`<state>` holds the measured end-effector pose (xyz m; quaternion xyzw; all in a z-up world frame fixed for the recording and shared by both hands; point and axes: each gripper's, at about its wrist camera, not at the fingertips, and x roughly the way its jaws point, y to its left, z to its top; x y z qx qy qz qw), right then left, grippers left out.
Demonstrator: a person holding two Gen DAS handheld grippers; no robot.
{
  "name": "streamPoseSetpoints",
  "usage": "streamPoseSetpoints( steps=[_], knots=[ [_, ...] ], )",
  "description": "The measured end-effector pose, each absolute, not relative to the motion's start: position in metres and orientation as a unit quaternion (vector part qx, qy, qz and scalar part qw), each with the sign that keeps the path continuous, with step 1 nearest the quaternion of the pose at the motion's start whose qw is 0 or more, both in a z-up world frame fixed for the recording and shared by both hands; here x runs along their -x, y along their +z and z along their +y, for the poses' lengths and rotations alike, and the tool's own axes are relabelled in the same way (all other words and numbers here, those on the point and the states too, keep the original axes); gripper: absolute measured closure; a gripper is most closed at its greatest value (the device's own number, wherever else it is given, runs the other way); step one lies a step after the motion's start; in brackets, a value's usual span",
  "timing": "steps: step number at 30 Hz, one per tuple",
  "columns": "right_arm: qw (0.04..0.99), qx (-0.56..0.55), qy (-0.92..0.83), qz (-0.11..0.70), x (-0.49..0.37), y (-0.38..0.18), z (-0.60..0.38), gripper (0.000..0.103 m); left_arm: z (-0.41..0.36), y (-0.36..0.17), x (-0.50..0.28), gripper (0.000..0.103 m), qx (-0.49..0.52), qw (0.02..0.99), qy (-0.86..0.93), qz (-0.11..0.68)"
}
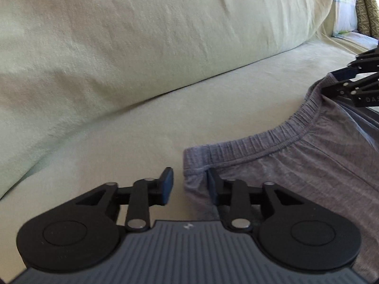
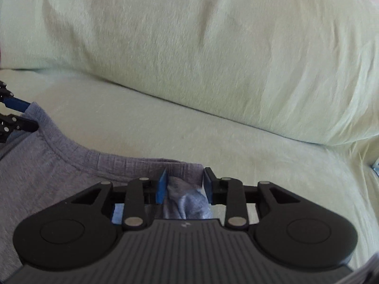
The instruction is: Fold clothes
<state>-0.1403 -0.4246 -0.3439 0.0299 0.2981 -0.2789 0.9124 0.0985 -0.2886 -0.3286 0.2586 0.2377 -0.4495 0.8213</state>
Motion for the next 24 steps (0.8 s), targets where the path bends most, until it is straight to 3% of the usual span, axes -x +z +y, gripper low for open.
streamPoseSetpoints(
  steps=[2,5,7,13,22,24],
  knots=[
    [0.915,-0.032,-0.289,0.279,0.154,-0.325,-0.418,0.068,-0.272,-0.32,-0.093,0.058,-0.259,0.824,-0.447,0.232],
    [0.919,-0.041,-0.297,0.257,0.192,-0.297,-0.404,0.051,-0.236,-0.309,-0.077,0.057,-0.249,0.82,-0.457,0.24],
    [0.92,-0.072,-0.302,0.238,0.23,-0.278,-0.392,0.031,-0.206,-0.306,-0.061,0.056,-0.238,0.807,-0.474,0.259],
    [0.92,-0.123,-0.292,0.231,0.315,-0.273,-0.325,0.031,-0.145,-0.303,-0.012,0.056,-0.219,0.758,-0.529,0.313],
    [0.925,-0.172,-0.225,0.253,0.336,-0.309,-0.225,0.031,-0.115,-0.323,0.04,0.055,-0.266,0.688,-0.575,0.354],
    [0.926,-0.185,-0.205,0.258,0.333,-0.318,-0.209,0.031,-0.122,-0.323,0.044,0.063,-0.302,0.687,-0.566,0.342]
  ],
)
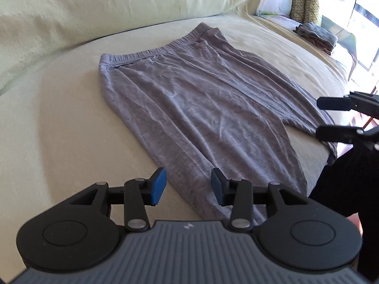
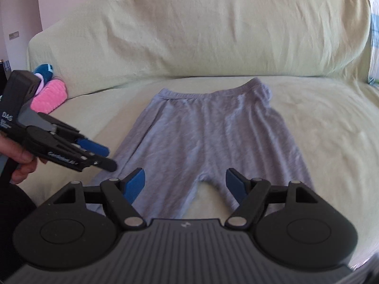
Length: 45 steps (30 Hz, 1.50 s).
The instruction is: Fold clothes
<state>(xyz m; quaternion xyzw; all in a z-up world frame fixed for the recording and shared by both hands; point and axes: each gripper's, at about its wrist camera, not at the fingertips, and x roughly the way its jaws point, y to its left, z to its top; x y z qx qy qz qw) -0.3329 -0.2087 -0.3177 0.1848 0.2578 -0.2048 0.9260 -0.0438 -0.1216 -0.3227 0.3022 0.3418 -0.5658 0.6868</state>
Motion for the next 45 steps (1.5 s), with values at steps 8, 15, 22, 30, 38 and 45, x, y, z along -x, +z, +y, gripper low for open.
streamPoseSetpoints(
  steps=[8,15,22,30,38,45],
  knots=[
    [0.925,-0.198,-0.159,0.284,0.319,-0.34,-0.162,0.031,-0.093,-0.313,0.024,0.062,-0.279,0.708,-0.544,0.353],
    [0.919,-0.172,-0.175,0.308,0.322,-0.347,-0.139,0.031,-0.104,-0.321,0.071,0.043,-0.281,0.656,-0.599,0.363],
    [0.914,-0.162,-0.196,0.316,0.326,-0.351,-0.141,0.03,-0.09,-0.327,0.064,0.091,-0.331,0.68,-0.559,0.339],
    [0.915,-0.17,-0.226,0.287,0.326,-0.342,-0.164,0.03,-0.058,-0.306,0.011,0.073,-0.307,0.718,-0.523,0.343],
    [0.929,-0.092,-0.241,0.267,0.293,-0.312,-0.271,0.027,-0.137,-0.28,-0.031,0.052,-0.259,0.731,-0.55,0.309],
    [0.932,-0.133,-0.22,0.254,0.23,-0.321,-0.408,0.027,-0.236,-0.304,-0.094,0.048,-0.216,0.751,-0.534,0.324]
  ],
)
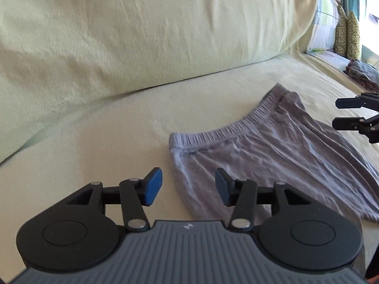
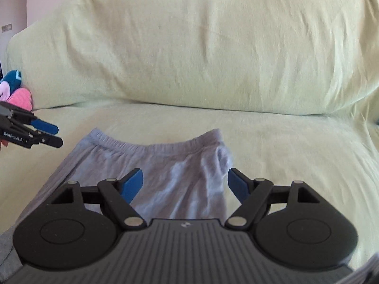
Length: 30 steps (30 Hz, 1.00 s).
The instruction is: Fold clothes
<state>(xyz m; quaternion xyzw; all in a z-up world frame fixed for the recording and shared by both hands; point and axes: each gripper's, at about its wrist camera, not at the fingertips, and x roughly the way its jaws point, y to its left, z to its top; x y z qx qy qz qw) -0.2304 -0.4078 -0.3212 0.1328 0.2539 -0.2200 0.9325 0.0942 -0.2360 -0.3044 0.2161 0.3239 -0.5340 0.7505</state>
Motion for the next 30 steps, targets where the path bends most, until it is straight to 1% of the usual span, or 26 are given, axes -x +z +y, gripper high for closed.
streamPoseSetpoints(
  steps=[3,5,7,8,9,11,12,13,14,15,20,24,30],
  knots=[
    [0.933,-0.148,-0.202,0.259,0.204,-0.332,-0.449,0.027,-0.261,-0.327,-0.117,0.049,-0.2,0.735,-0.543,0.354],
    [0.93,-0.17,-0.197,0.261,0.192,-0.34,-0.472,0.027,-0.274,-0.341,-0.123,0.051,-0.21,0.72,-0.554,0.362],
    [0.926,-0.187,-0.194,0.264,0.185,-0.348,-0.485,0.027,-0.277,-0.344,-0.124,0.055,-0.208,0.718,-0.562,0.353],
    [0.925,-0.192,-0.193,0.266,0.183,-0.35,-0.49,0.027,-0.278,-0.345,-0.124,0.063,-0.204,0.717,-0.565,0.354],
    [0.924,-0.201,-0.189,0.265,0.182,-0.353,-0.494,0.027,-0.277,-0.346,-0.125,0.074,-0.194,0.714,-0.57,0.356],
    [0.921,-0.229,-0.174,0.264,0.179,-0.36,-0.503,0.032,-0.275,-0.347,-0.123,0.089,-0.195,0.714,-0.573,0.351],
    [0.917,-0.241,-0.167,0.271,0.177,-0.364,-0.507,0.05,-0.274,-0.347,-0.12,0.092,-0.203,0.715,-0.574,0.343],
    [0.914,-0.249,-0.161,0.278,0.175,-0.367,-0.508,0.086,-0.272,-0.347,-0.119,0.094,-0.205,0.716,-0.575,0.339],
    [0.912,-0.251,-0.157,0.283,0.173,-0.37,-0.506,0.101,-0.271,-0.347,-0.118,0.097,-0.206,0.718,-0.574,0.335],
    [0.914,-0.249,-0.156,0.28,0.174,-0.37,-0.501,0.099,-0.269,-0.346,-0.117,0.098,-0.207,0.723,-0.572,0.328],
    [0.931,-0.205,-0.171,0.248,0.174,-0.35,-0.495,0.1,-0.273,-0.332,-0.12,0.098,-0.199,0.741,-0.572,0.29],
    [0.935,-0.166,-0.203,0.24,0.151,-0.335,-0.511,0.1,-0.305,-0.321,-0.13,0.098,-0.2,0.755,-0.565,0.265],
    [0.925,-0.122,-0.232,0.274,0.111,-0.355,-0.528,0.1,-0.346,-0.347,-0.152,0.097,-0.213,0.76,-0.546,0.28]
  ],
)
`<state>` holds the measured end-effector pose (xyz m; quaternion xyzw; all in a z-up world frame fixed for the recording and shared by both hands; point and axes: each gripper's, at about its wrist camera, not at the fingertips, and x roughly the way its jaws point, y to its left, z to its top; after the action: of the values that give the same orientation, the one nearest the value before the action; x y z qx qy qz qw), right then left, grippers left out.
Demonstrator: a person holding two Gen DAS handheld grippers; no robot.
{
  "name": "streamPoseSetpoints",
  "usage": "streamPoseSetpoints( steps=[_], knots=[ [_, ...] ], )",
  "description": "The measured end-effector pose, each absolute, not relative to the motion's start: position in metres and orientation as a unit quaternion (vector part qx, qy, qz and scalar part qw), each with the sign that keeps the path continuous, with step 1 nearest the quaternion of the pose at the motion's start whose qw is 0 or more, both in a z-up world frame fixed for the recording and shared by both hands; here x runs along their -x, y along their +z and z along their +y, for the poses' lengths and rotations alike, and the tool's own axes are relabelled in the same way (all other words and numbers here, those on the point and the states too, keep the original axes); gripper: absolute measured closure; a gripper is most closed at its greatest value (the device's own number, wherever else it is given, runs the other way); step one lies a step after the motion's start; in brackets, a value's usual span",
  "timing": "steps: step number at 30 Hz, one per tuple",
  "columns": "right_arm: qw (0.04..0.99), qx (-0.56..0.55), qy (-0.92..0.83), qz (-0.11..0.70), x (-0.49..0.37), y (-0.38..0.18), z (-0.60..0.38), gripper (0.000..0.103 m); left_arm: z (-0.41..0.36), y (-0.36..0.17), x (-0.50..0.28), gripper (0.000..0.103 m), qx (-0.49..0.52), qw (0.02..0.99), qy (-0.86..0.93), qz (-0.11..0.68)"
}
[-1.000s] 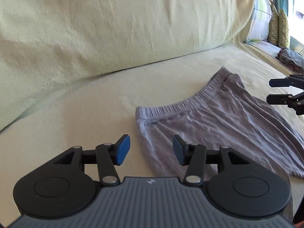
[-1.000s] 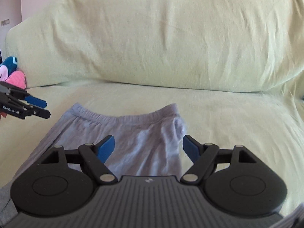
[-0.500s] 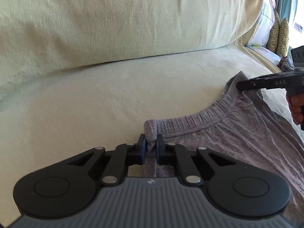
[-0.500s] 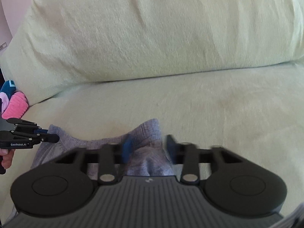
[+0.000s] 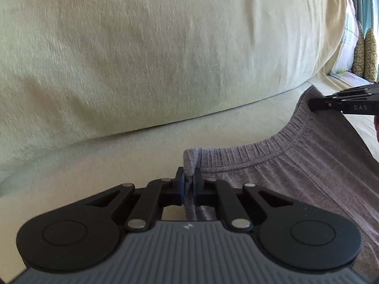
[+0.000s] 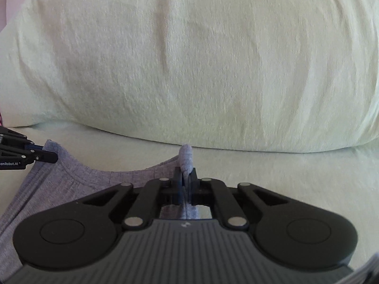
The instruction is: Fold clothes
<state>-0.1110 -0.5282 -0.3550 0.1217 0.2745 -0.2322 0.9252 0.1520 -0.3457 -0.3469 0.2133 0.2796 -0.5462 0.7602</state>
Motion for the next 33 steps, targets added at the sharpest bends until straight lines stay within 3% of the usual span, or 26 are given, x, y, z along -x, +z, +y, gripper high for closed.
streamPoseSetpoints(
  steps=[2,4,6,7,12,16,19,27,28,30,33],
  knots=[
    [0.92,-0.116,-0.231,0.295,0.103,-0.365,-0.528,0.099,-0.347,-0.353,-0.151,0.096,-0.218,0.762,-0.543,0.279],
    [0.917,-0.114,-0.232,0.304,0.102,-0.371,-0.526,0.081,-0.342,-0.353,-0.148,0.087,-0.219,0.765,-0.54,0.276],
    [0.918,-0.12,-0.237,0.295,0.109,-0.367,-0.524,0.074,-0.33,-0.349,-0.15,0.051,-0.214,0.77,-0.531,0.282],
    [0.919,-0.127,-0.244,0.284,0.116,-0.36,-0.521,0.074,-0.32,-0.345,-0.152,0.048,-0.208,0.774,-0.526,0.283],
    [0.921,-0.145,-0.265,0.247,0.162,-0.318,-0.475,0.071,-0.256,-0.323,-0.138,0.048,-0.19,0.77,-0.528,0.304],
    [0.926,-0.16,-0.256,0.226,0.209,-0.297,-0.394,0.057,-0.203,-0.313,-0.093,0.048,-0.198,0.734,-0.557,0.336],
    [0.93,-0.168,-0.232,0.229,0.242,-0.297,-0.319,0.052,-0.156,-0.309,-0.028,0.046,-0.234,0.687,-0.593,0.349],
    [0.931,-0.157,-0.172,0.282,0.289,-0.318,-0.149,0.044,-0.115,-0.325,0.053,0.045,-0.294,0.633,-0.619,0.36],
    [0.93,-0.154,-0.162,0.293,0.293,-0.323,-0.133,0.044,-0.111,-0.325,0.056,0.047,-0.304,0.635,-0.618,0.349],
    [0.927,-0.145,-0.154,0.309,0.296,-0.332,-0.11,0.044,-0.106,-0.321,0.052,0.07,-0.297,0.639,-0.61,0.361],
    [0.923,-0.149,-0.164,0.316,0.3,-0.34,-0.094,0.044,-0.09,-0.314,0.041,0.075,-0.315,0.664,-0.582,0.349]
  ],
)
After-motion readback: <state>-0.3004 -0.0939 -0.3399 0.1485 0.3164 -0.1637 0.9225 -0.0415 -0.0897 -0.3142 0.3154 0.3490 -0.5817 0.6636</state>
